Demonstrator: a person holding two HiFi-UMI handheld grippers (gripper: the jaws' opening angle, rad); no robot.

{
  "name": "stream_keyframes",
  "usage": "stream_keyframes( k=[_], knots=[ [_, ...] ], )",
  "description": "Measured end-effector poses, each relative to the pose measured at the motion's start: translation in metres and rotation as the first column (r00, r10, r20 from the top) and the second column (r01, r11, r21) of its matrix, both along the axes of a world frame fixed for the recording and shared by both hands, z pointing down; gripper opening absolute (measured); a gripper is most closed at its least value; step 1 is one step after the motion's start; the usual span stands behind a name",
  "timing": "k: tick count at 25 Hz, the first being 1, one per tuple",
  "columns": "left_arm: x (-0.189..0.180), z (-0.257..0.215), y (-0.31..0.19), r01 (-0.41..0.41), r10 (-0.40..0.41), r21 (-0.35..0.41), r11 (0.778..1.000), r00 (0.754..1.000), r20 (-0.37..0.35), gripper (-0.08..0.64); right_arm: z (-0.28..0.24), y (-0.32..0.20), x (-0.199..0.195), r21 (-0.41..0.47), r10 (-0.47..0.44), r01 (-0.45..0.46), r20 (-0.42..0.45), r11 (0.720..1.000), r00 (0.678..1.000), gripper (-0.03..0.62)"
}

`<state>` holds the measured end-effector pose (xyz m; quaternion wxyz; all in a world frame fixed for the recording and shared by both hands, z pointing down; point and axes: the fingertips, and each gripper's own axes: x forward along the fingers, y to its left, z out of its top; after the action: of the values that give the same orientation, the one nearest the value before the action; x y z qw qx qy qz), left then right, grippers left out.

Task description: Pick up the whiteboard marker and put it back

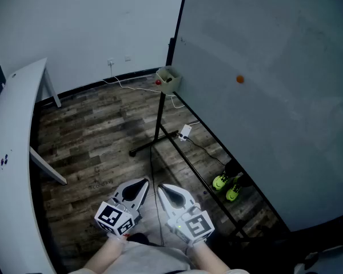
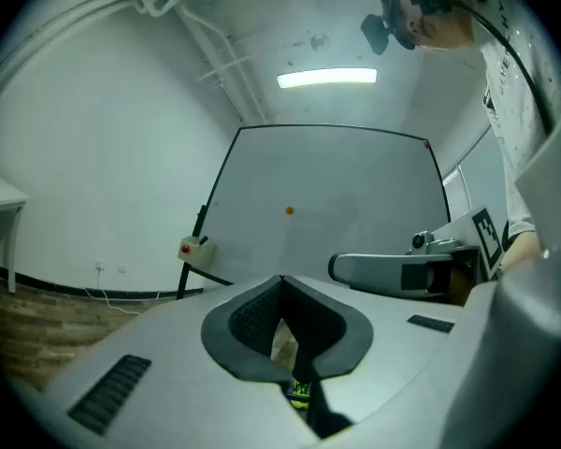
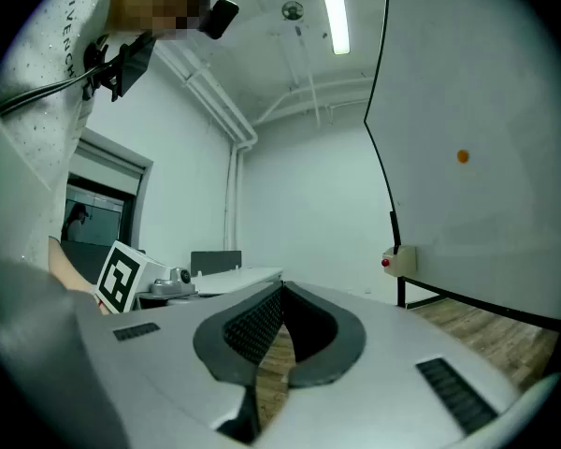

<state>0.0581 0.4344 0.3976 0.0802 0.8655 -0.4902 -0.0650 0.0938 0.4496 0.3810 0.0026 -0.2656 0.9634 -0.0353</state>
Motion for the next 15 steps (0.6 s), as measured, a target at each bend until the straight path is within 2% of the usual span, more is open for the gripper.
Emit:
stream_keyframes(
  k=[9, 15],
  knots=[
    [0.008, 0.011, -0.011, -0.012, 0.012, 0.001, 1.000, 1.000, -0.004, 0.015, 0.002, -0.015, 0.008, 0.013, 0.028, -0.028, 0.019, 1.000, 0.999, 0.018],
    [0.017, 0.002, -0.044, -0.040, 0.040, 0.008, 0.999, 0.999, -0.003, 0.015, 0.002, -0.046, 0.012, 0.024, 0.052, -0.052, 0.015, 0.998, 0.999, 0.018]
  ],
)
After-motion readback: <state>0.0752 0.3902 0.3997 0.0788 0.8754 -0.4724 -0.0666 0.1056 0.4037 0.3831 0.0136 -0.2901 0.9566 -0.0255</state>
